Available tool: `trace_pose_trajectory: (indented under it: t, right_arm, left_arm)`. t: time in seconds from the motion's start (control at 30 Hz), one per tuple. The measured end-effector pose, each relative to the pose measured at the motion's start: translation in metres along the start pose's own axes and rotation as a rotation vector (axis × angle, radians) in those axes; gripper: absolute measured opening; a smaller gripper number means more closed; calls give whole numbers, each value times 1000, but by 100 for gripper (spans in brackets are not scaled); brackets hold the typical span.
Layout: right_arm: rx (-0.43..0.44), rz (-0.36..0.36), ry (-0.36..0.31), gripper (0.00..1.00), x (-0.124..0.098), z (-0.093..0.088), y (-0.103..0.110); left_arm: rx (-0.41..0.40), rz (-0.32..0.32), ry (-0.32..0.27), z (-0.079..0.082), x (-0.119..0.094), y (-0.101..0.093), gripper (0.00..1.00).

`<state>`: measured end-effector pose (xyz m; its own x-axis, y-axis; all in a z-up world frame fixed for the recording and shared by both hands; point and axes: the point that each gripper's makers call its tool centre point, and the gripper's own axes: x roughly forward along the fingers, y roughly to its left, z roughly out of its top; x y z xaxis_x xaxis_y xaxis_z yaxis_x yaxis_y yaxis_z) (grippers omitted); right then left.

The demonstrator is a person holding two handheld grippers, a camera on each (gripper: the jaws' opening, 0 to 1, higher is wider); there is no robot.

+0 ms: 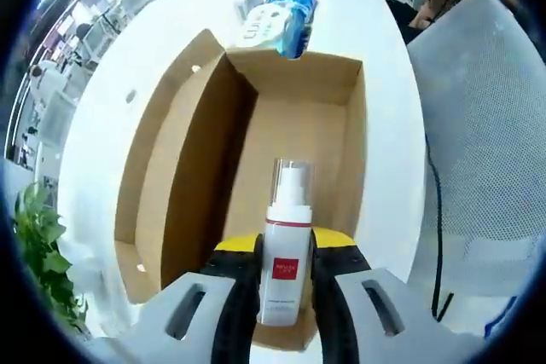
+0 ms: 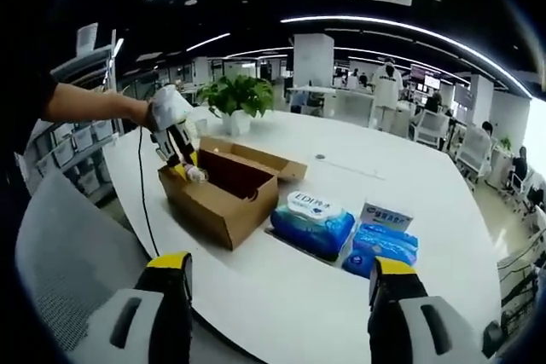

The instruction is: Operate the shoe box by opening the lid, removing the specified soft item, and placing it in the target area until the item is outside and the box remains undamaged.

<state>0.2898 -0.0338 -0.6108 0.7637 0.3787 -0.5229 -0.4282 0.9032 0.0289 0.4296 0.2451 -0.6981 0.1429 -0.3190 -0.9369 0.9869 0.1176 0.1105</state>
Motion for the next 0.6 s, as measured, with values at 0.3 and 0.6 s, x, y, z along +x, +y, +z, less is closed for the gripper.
trace_pose_trajectory:
  t: [0.3,0.6]
  right_arm:
    - [69,47,-21,77,8,12,12]
    - [73,98,-17,72,20,20,30]
  left_arm:
    - [39,45,-81,18,-15,-8,20]
    - [99,81,-172,44,-29,-21,20]
